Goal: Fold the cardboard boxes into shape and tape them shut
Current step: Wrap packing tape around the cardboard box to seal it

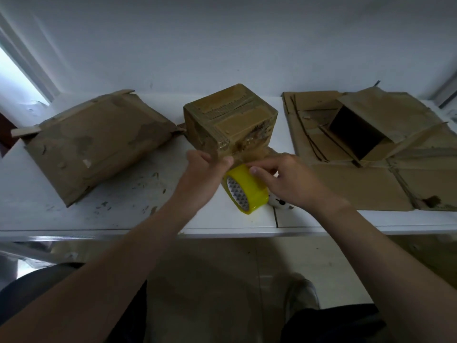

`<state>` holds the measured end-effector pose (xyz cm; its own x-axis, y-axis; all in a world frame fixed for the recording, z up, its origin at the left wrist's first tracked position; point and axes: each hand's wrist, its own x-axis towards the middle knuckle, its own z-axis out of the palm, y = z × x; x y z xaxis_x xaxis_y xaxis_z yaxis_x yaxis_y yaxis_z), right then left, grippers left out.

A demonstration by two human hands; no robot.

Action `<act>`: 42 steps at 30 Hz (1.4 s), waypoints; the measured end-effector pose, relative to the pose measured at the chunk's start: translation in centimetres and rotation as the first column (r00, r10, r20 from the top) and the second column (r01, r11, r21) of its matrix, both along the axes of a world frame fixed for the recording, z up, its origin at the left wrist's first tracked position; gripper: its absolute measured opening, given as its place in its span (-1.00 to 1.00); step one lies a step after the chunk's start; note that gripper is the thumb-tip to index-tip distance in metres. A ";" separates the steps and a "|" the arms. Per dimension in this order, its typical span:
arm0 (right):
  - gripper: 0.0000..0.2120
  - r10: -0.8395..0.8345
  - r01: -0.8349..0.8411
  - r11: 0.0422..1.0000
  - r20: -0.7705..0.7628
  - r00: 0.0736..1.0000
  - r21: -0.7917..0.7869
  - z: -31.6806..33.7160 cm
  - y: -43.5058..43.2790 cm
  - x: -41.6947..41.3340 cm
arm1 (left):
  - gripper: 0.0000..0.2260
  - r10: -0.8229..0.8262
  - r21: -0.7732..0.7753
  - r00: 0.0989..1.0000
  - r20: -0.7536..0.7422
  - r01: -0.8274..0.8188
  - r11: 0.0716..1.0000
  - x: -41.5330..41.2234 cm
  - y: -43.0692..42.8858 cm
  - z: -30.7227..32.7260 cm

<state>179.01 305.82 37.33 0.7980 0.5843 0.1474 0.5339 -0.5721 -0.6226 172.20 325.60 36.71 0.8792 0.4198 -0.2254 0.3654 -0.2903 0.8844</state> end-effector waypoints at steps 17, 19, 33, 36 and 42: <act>-0.69 -0.328 0.182 0.800 -0.162 0.931 -0.572 -4.1 -4.6 1.8 | -0.49 -0.051 -0.263 0.998 -0.039 0.039 0.964 -0.9 -2.7 -0.6; -0.52 -0.315 0.190 0.851 -0.187 0.930 -0.490 -3.7 -4.9 1.3 | -0.52 -0.062 -0.251 0.997 -0.049 0.048 0.967 -0.8 -2.6 -0.5; -0.76 -0.243 0.375 0.852 -0.358 0.902 0.366 0.8 -0.8 5.2 | -0.28 0.009 -0.444 0.999 -0.032 -0.023 0.896 0.3 -2.7 -0.7; -0.72 -0.225 0.308 0.903 -0.279 0.933 0.300 0.3 0.8 6.8 | -0.34 -0.012 -0.467 1.000 -0.028 -0.002 0.884 0.5 -2.4 -0.7; -0.75 -0.185 0.359 0.847 -0.416 0.890 0.392 -0.2 2.9 8.0 | -0.39 -0.064 -0.502 0.998 0.009 0.060 0.863 -0.3 -1.2 -0.4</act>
<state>187.04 308.70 37.13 0.9616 0.2739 0.0176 0.0952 -0.2728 -0.9574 171.94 324.35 36.29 0.8970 0.1932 -0.3975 0.3684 0.1701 0.9140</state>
